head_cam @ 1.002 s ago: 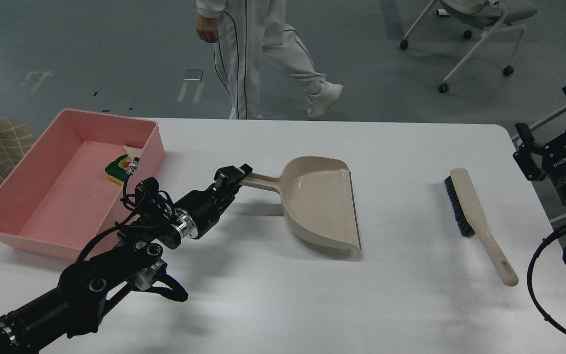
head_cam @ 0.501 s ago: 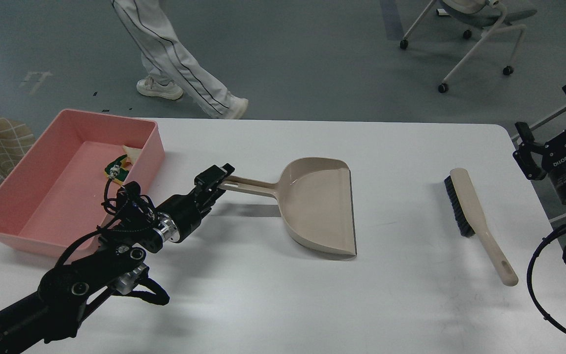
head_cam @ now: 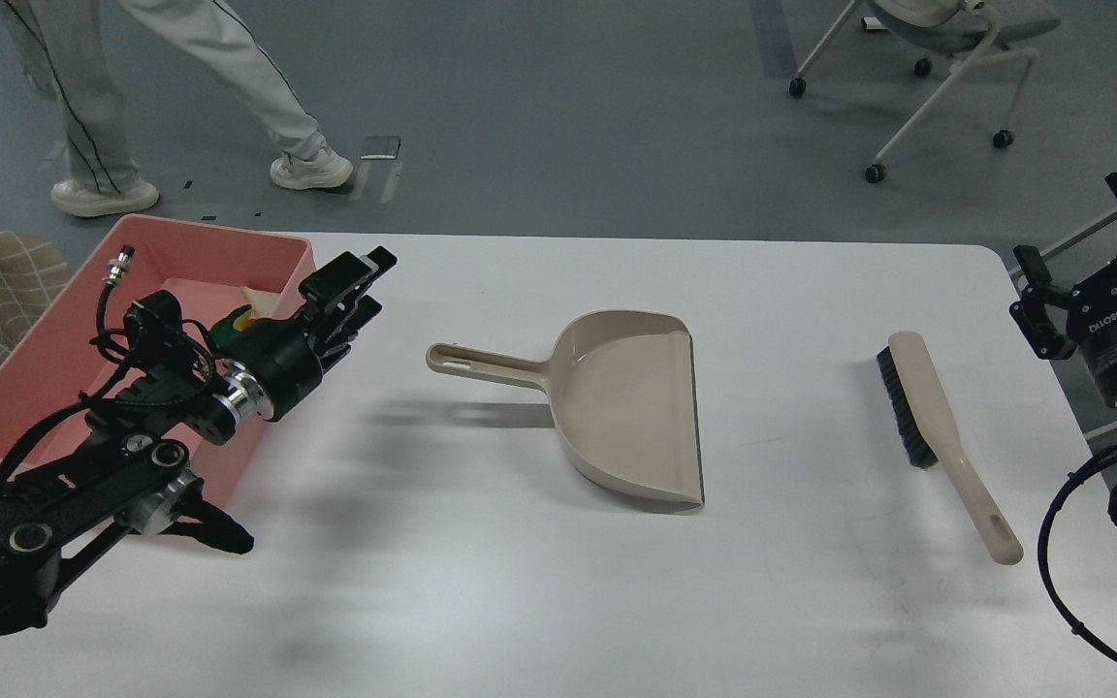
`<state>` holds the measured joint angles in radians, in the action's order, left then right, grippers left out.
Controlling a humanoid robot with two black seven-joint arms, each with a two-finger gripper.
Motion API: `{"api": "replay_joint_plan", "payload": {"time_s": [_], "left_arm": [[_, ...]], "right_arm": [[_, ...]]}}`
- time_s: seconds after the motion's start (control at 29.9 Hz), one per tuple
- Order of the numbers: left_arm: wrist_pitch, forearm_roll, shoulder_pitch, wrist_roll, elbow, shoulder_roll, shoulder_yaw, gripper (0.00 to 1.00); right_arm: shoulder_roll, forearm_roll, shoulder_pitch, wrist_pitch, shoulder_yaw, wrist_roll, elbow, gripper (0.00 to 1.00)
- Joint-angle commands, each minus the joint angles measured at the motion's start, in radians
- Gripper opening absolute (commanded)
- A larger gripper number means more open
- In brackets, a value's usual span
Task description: Sweep and dump garbage into bin
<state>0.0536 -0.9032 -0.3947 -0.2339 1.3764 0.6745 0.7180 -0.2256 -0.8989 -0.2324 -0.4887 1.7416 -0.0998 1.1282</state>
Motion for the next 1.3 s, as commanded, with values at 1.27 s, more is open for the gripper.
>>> {"api": "replay_joint_plan", "payload": {"time_s": [1.27], "left_arm": [[-0.462, 0.67, -0.125, 0.011, -0.505, -0.279, 0.505, 0.98]], "right_arm": [[0.065, 0.216, -0.265, 0.024, -0.1, -0.001, -0.229, 1.0]]}}
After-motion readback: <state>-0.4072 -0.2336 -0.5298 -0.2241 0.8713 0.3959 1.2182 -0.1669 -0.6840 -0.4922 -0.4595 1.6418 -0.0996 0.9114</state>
